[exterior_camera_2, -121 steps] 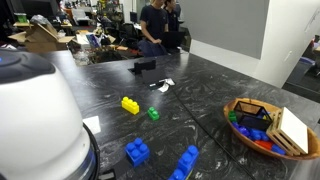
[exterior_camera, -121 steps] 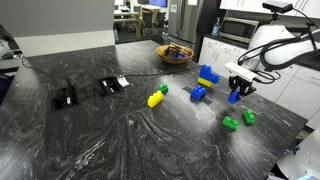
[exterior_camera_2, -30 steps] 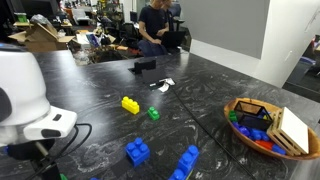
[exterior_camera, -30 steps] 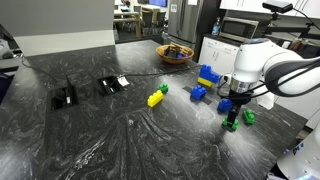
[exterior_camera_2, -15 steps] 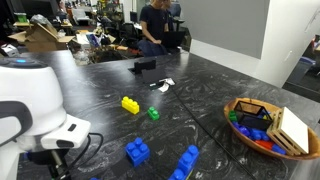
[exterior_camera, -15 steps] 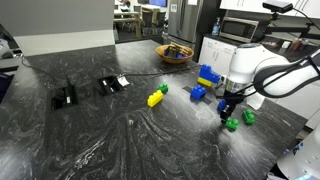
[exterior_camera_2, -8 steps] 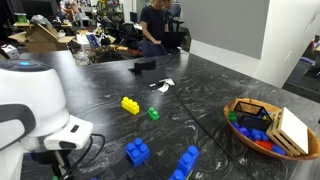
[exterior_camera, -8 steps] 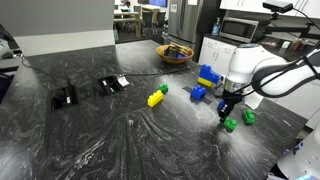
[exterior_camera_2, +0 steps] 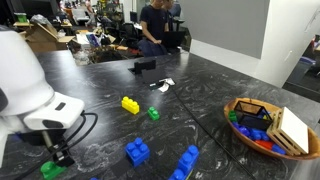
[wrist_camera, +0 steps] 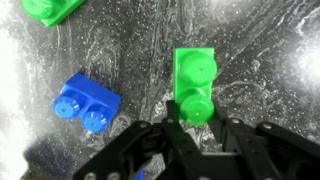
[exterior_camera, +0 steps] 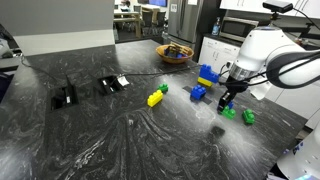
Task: Move a blue block to the right then move a green block forward
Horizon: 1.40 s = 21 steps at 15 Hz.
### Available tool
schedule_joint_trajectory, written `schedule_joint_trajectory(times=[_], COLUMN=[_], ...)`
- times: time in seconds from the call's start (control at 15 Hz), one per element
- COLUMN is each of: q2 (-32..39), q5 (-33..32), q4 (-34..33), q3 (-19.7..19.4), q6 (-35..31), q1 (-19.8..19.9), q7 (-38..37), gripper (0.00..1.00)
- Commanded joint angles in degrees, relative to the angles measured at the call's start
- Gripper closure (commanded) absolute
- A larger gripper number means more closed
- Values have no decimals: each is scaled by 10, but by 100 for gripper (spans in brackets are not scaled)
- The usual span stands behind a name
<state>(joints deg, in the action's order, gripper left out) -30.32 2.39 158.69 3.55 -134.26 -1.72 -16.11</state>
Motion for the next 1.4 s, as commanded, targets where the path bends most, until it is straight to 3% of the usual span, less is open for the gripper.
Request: schedule_joint_trajectory(times=[0.0, 0.2, 0.67, 0.93, 1.33], q2=[-38, -19, 94, 158, 210], q5=[0, 2, 27, 36, 63], q4=[-5, -39, -124, -166, -178], q3=[14, 15, 10, 9, 0], q6=[26, 51, 30, 35, 19], q1=[24, 38, 68, 71, 57], q7=[-38, -61, -163, -268, -445], gripper=[90, 90, 90, 90, 90])
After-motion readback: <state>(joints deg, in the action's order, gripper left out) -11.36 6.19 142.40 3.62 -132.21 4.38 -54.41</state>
